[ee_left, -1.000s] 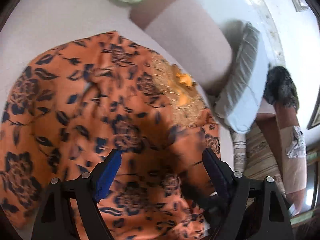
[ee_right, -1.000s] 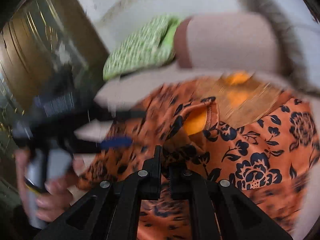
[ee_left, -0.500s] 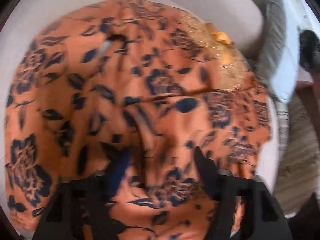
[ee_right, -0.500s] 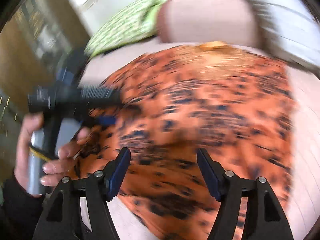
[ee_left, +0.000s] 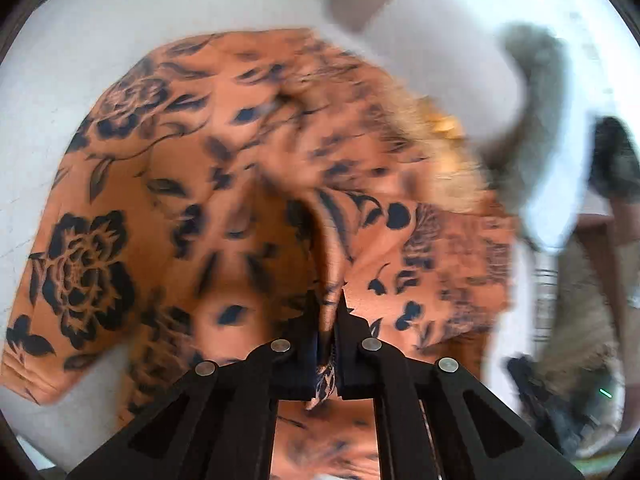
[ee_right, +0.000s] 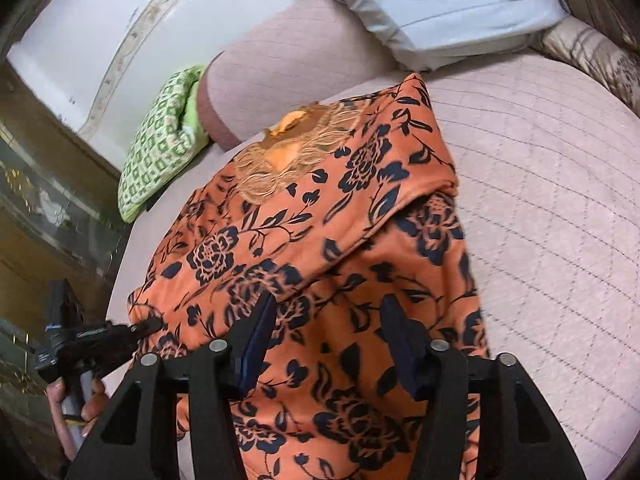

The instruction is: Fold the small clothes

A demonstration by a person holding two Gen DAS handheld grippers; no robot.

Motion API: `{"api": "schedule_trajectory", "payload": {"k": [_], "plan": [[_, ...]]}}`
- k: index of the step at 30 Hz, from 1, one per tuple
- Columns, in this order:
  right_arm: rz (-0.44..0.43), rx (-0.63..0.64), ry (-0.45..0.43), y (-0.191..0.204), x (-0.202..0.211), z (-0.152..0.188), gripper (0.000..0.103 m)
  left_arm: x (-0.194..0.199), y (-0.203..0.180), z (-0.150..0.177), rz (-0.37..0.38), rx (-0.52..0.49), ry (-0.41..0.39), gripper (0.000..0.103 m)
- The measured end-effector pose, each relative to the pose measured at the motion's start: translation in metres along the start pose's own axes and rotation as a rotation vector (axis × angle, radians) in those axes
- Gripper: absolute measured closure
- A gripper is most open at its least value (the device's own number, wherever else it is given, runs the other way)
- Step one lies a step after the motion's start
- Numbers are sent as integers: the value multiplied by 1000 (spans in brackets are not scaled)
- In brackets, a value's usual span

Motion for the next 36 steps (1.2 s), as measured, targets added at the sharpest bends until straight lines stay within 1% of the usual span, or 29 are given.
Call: {"api": "schedule_trajectory", "payload": {"k": [1, 2, 4, 5, 6, 7, 8, 9, 10, 11, 13, 14, 15, 16, 17, 18, 19, 21, 22, 23, 24, 25, 26, 28, 29, 31, 33, 35, 36], "plan": [[7, 17, 4, 3, -1, 2, 46, -14, 4, 3, -1, 7, 49, 98], [19, 39, 17, 9, -10, 7, 46, -26, 6, 7, -3, 9, 77, 94], [24, 70, 34, 17, -18, 17, 46, -25, 4, 10, -42, -22, 63, 91], [36, 104, 45, 25, -20, 25, 46, -17, 0, 10, -50, -45, 47, 87], [46, 130, 53, 31, -21, 30, 46, -8, -5, 10, -42, -62, 25, 83], [52, 165, 57, 39, -21, 35, 46, 9, -8, 9, -27, -79, -20, 74], [58, 212, 55, 53, -18, 41, 45, 30, -4, 7, -38, -83, -93, 57], [57, 236, 51, 63, -15, 44, 39, 48, 5, 6, -64, -66, -142, 47], [46, 259, 45, 74, -11, 47, 31, 60, 14, 5, -81, -45, -183, 36], [25, 283, 33, 89, -5, 50, 28, 76, 29, 2, -101, -9, -239, 34], [-17, 326, 2, 120, 1, 54, 13, 93, 57, 0, -151, 53, -301, 33], [-26, 342, 2, 135, -3, 54, 12, 96, 79, 1, -214, 93, -325, 33], [-33, 354, 12, 147, -8, 55, 12, 92, 97, 2, -264, 137, -322, 35], [-43, 364, 29, 158, -13, 56, 12, 82, 110, 5, -282, 184, -287, 36], [-63, 380, 51, 176, -24, 57, 13, 66, 119, 9, -283, 213, -213, 38], [-70, 391, 58, 188, -31, 57, 13, 51, 121, 12, -281, 214, -153, 41], [-71, 401, 65, 199, -38, 57, 13, 40, 123, 14, -272, 210, -110, 43], [-76, 417, 82, 222, -54, 56, 13, 34, 118, 12, -279, 200, -123, 44], [-84, 423, 91, 231, -61, 56, 14, 36, 117, 10, -282, 190, -128, 58], [-88, 432, 105, 240, -70, 57, 15, 31, 107, 8, -237, 156, -118, 97], [-84, 438, 117, 245, -76, 58, 16, 27, 101, 8, -156, 156, -88, 96], [-85, 444, 129, 250, -82, 59, 17, 30, 100, 6, -59, 186, -90, 98], [-90, 456, 141, 256, -87, 61, 18, 35, 99, 2, 25, 215, -100, 98], [-87, 483, 151, 264, -90, 63, 20, 50, 101, -7, 230, 282, -126, 98], [-96, 499, 161, 270, -91, 65, 20, 60, 104, -12, 354, 331, -148, 98], [-131, 496, 185, 278, -93, 69, 19, 68, 115, -15, 475, 392, -170, 99], [-190, 460, 245, 289, -103, 76, 19, 72, 123, -17, 597, 453, -184, 99], [-227, 419, 292, 299, -115, 81, 21, 70, 126, -18, 725, 500, -183, 99], [-254, 383, 315, 304, -122, 83, 22, 69, 128, -19, 758, 512, -177, 99]]}}
Point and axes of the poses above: each gripper's, at about its wrist camera, not at the fingertips, and x roughly against the way its jaws point, y to its left, z to its underside, the point moved 8 cm from there along -x, roughly the way its jaws point, and after that the axes turned 4 degrees about y, right-handed, at the moved point
